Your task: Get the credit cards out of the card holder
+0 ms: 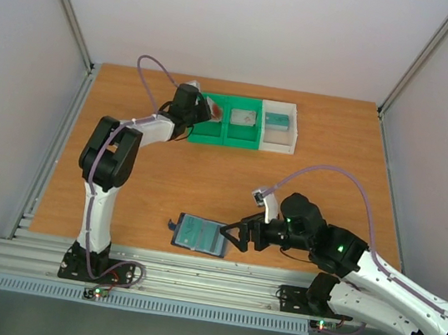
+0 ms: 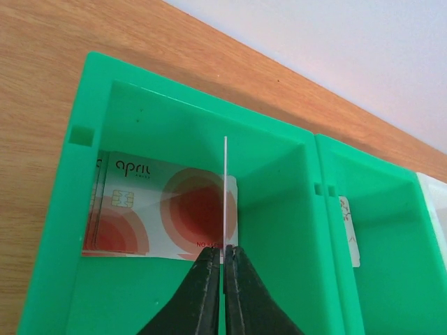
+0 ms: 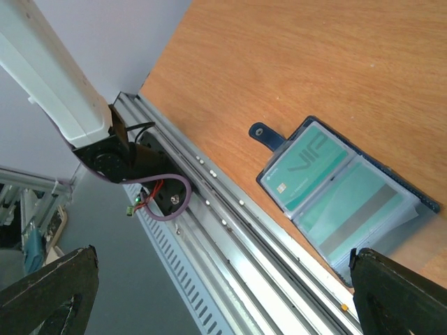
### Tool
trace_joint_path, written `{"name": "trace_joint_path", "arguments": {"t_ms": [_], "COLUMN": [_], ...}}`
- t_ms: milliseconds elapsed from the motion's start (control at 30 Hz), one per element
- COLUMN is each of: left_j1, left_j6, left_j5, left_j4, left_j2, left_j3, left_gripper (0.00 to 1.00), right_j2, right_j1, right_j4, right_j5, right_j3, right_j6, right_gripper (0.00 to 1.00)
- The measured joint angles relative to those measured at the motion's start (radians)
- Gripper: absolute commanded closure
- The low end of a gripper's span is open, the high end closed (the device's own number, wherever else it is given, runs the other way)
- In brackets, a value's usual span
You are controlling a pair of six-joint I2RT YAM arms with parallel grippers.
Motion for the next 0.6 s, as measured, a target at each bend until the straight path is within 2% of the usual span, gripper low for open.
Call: {"name": "trace_joint_path", "arguments": {"t_ms": [433, 600], "left_j1": [0.0, 0.0], "left_j6": [0.005, 0.019], "left_j5": [0.0, 0.0], "left_j4": [-0.047, -0.065], "left_j2": [0.007, 0.008], "left_j3": [0.045, 0.071], "left_gripper": [0.86, 0.74], "right_j2": [-0.025, -0.03], "right_j1": [0.0, 0.0], "right_j4": [-0.026, -0.031], "right_j5": [0.018, 0.032], "right_j3": [0.01, 0.01], "right_j6": [0.0, 0.0], "right_gripper": [0.01, 0.02]}}
